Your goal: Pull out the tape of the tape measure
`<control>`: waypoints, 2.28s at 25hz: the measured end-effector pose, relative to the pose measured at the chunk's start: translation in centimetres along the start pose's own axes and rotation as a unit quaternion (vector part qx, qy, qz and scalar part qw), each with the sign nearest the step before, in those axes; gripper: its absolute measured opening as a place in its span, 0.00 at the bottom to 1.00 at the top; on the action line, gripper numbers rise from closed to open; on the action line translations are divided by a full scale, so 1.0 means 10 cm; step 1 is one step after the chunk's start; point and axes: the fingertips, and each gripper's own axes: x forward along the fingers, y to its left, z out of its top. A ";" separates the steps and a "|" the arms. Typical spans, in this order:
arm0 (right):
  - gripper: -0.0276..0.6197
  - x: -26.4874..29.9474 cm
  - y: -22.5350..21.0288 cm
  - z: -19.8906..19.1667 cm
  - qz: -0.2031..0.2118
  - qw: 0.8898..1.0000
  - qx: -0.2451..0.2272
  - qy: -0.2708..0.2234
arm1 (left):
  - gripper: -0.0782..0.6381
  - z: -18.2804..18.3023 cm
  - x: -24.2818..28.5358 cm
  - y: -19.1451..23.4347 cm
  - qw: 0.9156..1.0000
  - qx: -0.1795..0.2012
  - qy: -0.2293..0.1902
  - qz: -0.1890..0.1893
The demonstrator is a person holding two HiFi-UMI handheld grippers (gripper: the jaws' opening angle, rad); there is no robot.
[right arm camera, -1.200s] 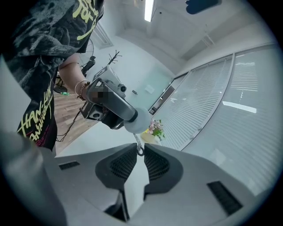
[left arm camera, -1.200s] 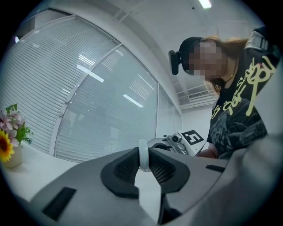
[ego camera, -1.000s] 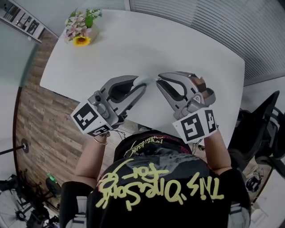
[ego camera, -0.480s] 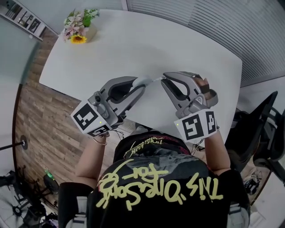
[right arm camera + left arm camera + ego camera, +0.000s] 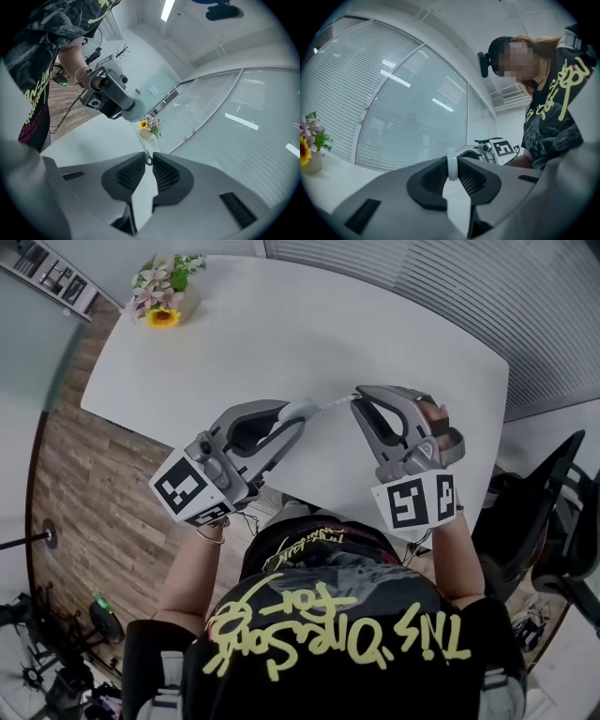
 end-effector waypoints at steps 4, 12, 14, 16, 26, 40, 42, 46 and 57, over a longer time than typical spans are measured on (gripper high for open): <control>0.12 -0.09 -0.02 -0.12 -0.008 1.000 -0.002 0.003 | 0.18 -0.05 0.08 -0.10 1.000 0.007 0.002 -0.006; 0.12 -0.23 -0.06 -0.25 -0.016 1.000 0.000 -0.005 | 0.18 -0.09 0.18 -0.21 1.000 0.016 0.003 -0.001; 0.12 -0.25 -0.08 -0.27 -0.020 1.000 0.001 -0.007 | 0.18 -0.09 0.19 -0.23 1.000 0.018 0.004 0.003; 0.12 -0.27 -0.10 -0.32 -0.024 1.000 0.000 -0.004 | 0.18 -0.10 0.18 -0.23 1.000 0.018 0.003 0.008; 0.12 -0.34 -0.22 -0.49 -0.039 0.999 0.006 0.000 | 0.18 -0.10 0.15 -0.26 1.000 0.021 -0.001 0.021; 0.12 -0.41 -0.34 -0.64 -0.061 0.998 0.017 0.011 | 0.18 -0.12 0.15 -0.26 0.999 0.027 0.006 0.022; 0.12 -0.40 -0.33 -0.63 -0.063 0.998 0.016 0.010 | 0.18 -0.12 0.12 -0.27 0.999 0.033 0.007 0.022; 0.12 -0.34 -0.32 -0.59 -0.067 0.997 0.017 0.017 | 0.18 -0.12 0.03 -0.21 0.999 0.028 0.005 0.021; 0.12 -0.18 -0.49 -0.60 -0.113 0.990 0.046 0.064 | 0.18 -0.03 -0.19 0.14 1.000 0.015 0.008 -0.002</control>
